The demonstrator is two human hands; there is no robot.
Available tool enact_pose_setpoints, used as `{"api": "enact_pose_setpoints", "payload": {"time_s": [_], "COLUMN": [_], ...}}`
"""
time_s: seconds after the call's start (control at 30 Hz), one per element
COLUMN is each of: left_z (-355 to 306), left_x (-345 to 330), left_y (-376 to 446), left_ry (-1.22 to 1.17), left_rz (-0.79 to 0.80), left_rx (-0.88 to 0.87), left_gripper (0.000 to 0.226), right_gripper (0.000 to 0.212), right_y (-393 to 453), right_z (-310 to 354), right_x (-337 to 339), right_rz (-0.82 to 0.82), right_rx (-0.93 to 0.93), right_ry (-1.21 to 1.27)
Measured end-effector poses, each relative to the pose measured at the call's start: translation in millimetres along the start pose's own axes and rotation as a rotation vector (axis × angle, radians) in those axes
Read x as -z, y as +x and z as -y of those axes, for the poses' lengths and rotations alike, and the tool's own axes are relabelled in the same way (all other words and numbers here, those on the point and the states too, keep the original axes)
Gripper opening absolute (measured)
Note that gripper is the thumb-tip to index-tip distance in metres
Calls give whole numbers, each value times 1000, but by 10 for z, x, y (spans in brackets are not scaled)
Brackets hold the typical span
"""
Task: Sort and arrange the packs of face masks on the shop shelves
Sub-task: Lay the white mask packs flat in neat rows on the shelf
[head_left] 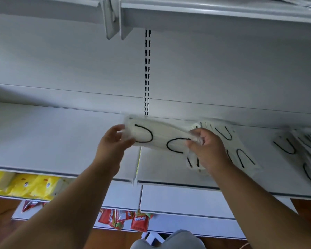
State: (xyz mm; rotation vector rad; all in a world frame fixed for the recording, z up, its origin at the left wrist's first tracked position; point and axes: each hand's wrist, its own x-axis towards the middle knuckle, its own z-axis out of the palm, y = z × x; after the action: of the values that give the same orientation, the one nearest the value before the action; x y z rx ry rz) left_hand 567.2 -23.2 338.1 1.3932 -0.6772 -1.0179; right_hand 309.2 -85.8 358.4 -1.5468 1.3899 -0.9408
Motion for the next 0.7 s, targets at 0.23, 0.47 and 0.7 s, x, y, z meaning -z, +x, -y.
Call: {"api": "enact_pose_setpoints", "payload": {"time_s": [0.23,0.47,0.7], "left_z": [325,229,179], "left_x": [109,43,11], "left_y": [-33,25,58], "left_ry": [517,267,205], "left_rz": [5,13,-48], "left_rx": [-17,-35,-73], "left_gripper": [33,62,29], "right_gripper": [38,23,27], "right_y": [-126,-7,24], "right_z": [-353,-245,-193], "right_x": [-208,-300,-335], "right_rz": [-44,66,104], "right_rx": [-89,-135,-137], "right_ry": [82,109,187]}}
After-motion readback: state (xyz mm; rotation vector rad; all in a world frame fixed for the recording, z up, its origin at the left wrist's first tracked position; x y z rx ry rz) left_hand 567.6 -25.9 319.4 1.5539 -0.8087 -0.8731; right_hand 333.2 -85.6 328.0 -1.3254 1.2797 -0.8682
